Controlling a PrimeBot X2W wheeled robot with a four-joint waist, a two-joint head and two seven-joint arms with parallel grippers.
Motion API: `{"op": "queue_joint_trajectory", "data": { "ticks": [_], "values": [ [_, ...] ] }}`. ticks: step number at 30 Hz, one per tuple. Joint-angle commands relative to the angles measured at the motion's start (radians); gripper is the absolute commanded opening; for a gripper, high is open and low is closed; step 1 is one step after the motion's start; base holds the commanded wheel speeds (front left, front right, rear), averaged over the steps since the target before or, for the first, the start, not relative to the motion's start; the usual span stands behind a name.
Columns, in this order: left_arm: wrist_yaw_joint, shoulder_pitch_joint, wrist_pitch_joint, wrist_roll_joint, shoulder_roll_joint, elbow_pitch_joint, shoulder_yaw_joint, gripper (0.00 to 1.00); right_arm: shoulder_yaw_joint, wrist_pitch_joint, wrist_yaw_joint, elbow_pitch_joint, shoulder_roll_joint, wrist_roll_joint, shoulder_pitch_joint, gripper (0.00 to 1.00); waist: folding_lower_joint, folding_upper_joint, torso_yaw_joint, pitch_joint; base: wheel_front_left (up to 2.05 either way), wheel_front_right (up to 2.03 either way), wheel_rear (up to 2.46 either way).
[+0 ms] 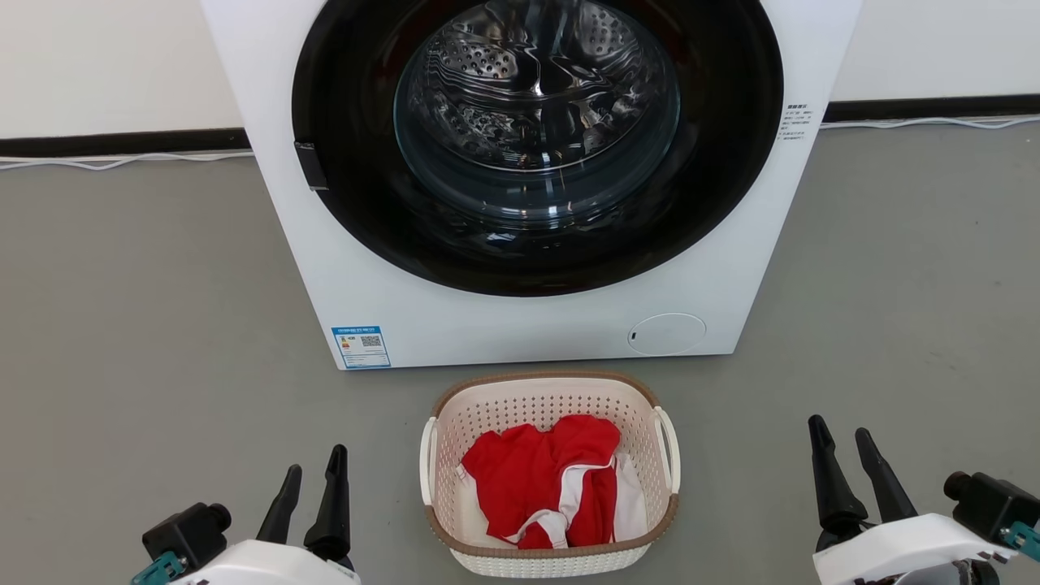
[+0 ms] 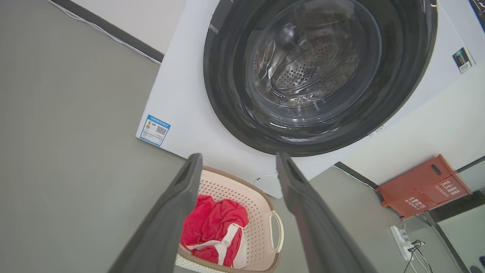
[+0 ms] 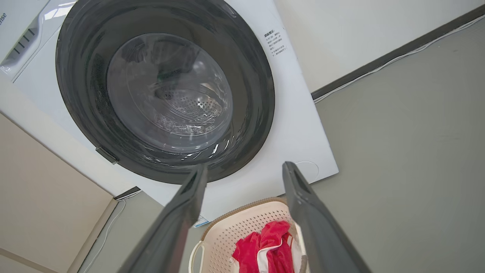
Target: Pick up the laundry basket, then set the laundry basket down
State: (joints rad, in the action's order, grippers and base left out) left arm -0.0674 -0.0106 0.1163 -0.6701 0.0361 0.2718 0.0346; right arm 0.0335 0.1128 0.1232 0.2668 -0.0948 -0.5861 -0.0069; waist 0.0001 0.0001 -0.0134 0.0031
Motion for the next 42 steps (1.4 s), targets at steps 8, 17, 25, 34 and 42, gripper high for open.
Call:
{"op": "queue_joint_trajectory", "data": {
  "ticks": [8, 17, 25, 34, 42],
  "values": [
    [0.011, 0.025, 0.035, 0.159, 0.014, -0.029, -0.018, 1.00, -0.020, 0.039, 0.005, -0.009, -0.031, 0.117, -0.059, 1.00, 0.0000, -0.0001, -0.002, -0.003, 0.00, 0.00, 0.00],
    [0.021, 0.021, 0.062, 0.287, 0.020, -0.021, -0.020, 1.00, -0.033, 0.065, 0.006, -0.002, -0.038, 0.224, -0.057, 1.00, 0.0000, -0.0001, -0.007, -0.002, 0.00, 0.00, 0.00],
    [0.030, 0.019, 0.085, 0.395, 0.028, -0.013, -0.014, 1.00, -0.034, 0.089, 0.006, 0.013, -0.048, 0.315, -0.057, 1.00, 0.0000, -0.0001, -0.014, 0.000, 0.00, 0.00, 0.00],
    [0.040, 0.015, 0.109, 0.498, 0.032, -0.005, -0.006, 1.00, -0.034, 0.112, 0.007, 0.031, -0.054, 0.409, -0.057, 1.00, -0.0001, -0.0001, -0.020, 0.000, 0.00, 0.00, 0.00],
    [0.046, 0.015, 0.133, 0.595, 0.036, 0.008, -0.001, 1.00, -0.035, 0.136, 0.007, 0.040, -0.057, 0.507, -0.057, 1.00, -0.0001, -0.0001, -0.024, 0.004, 0.00, 0.00, 0.00]
  ]
}}
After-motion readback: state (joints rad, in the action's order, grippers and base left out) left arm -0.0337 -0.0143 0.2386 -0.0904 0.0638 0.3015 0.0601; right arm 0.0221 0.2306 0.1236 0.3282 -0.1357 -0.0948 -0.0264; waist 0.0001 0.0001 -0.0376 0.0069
